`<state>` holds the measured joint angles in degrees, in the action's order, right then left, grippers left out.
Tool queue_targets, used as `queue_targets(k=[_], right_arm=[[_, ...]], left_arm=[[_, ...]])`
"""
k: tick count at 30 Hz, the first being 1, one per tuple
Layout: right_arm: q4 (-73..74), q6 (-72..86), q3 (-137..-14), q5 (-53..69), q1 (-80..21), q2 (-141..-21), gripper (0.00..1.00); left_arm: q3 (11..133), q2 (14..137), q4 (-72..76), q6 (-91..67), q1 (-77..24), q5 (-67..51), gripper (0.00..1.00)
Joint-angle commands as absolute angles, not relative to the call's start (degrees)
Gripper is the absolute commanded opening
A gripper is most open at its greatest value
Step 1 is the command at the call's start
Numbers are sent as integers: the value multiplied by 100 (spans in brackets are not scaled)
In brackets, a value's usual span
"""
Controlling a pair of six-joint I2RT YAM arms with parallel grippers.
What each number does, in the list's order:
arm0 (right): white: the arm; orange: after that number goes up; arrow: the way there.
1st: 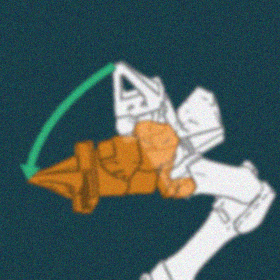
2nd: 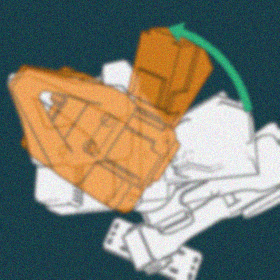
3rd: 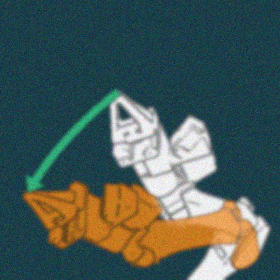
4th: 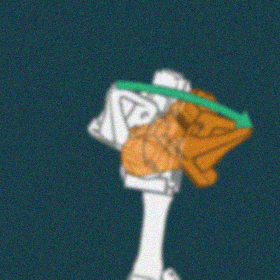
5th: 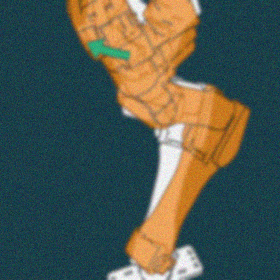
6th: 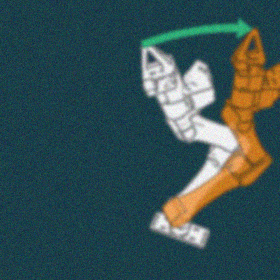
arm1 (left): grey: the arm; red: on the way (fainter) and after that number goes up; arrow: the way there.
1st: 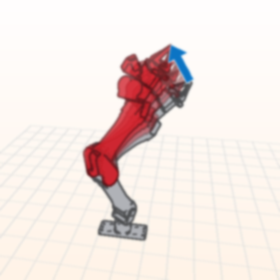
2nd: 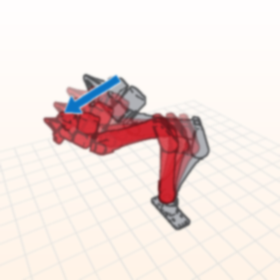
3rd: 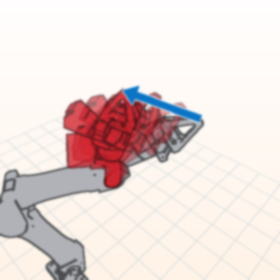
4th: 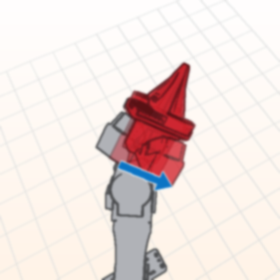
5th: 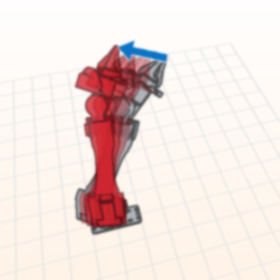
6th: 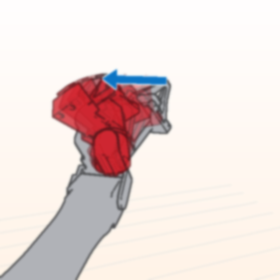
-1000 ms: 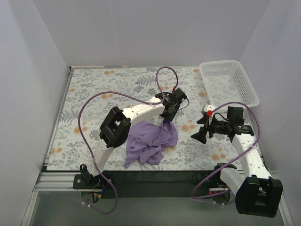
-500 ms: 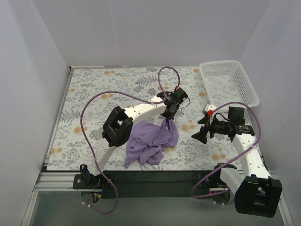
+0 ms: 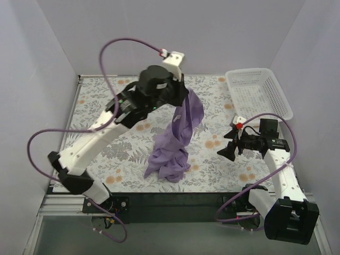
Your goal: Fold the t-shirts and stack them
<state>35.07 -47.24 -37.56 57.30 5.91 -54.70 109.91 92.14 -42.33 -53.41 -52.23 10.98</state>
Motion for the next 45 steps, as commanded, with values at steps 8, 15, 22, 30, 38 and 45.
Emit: queue_targets(k=[8,15,22,30,38,45], right_arm=[[4140,-4046,-5834,6293,-315,-5835,95],[3789,-2866,-6908,5653,-1248,-6442,92],[3806,-2856,-6970,4966,-1231,-6127,98],[3788,-2935,-6215,5281,-1195,-5845,98],[3438,-1971,-6293,5764,-1186,-6407,91],[3261,-1985,-6942,6766,-1187,-7303,96]], left_arm=[[11267,8007,-3885,-5774,-5194,211,0],[11268,7954,-3814,-6064,-5194,35,0],[10916,7726,-3779,-6196,-5194,9,0],[10477,7392,-3779,-6214,-5194,9,0],[9932,6988,-3718,-6258,-5194,9,0],[9371,6636,-3718,-6100,-5194,-694,0]])
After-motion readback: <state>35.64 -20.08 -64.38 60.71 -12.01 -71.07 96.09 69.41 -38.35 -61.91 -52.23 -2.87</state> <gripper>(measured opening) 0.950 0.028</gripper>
